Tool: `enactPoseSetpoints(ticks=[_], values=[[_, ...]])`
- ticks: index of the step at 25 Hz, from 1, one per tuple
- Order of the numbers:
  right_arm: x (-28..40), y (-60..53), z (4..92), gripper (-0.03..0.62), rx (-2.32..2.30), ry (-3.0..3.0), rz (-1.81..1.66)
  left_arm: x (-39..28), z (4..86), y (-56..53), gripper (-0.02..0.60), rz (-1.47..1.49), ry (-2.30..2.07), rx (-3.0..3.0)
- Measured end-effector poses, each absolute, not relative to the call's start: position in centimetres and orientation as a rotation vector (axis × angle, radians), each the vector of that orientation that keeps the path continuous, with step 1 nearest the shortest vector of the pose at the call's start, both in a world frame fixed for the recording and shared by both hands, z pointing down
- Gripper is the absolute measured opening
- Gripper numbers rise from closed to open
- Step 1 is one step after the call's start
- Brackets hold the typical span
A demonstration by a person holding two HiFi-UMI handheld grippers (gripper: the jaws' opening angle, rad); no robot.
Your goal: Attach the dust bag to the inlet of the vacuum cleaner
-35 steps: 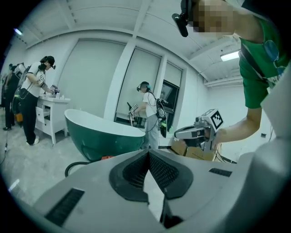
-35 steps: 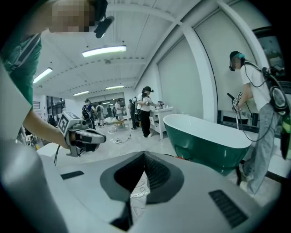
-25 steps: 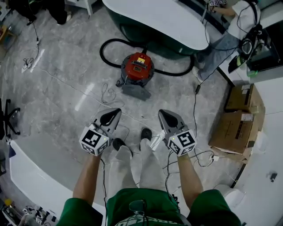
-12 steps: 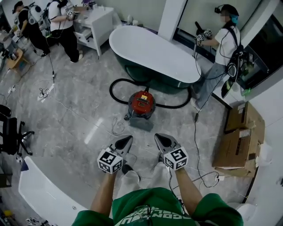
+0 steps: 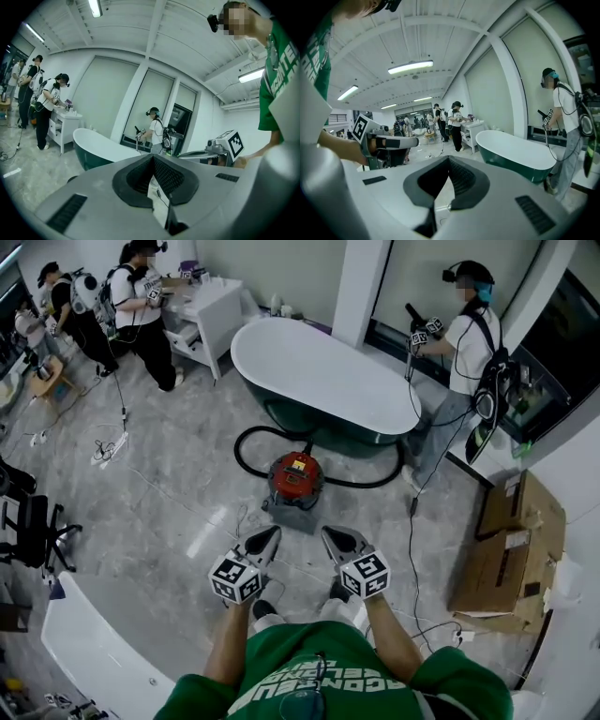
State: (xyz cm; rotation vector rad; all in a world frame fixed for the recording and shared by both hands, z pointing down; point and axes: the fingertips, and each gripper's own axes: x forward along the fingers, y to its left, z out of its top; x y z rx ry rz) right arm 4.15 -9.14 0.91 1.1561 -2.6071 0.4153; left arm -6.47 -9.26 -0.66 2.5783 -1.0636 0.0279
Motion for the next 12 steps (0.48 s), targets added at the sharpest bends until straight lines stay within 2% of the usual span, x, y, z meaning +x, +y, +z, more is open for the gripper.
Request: enactPoseSetpoints(ticks=[12], values=[[6.8, -11.4, -1.8, 0.008, 1.143, -2.626, 0.367, -2.0, -2.4, -11.8, 0.003, 0.014, -1.052, 2.594]])
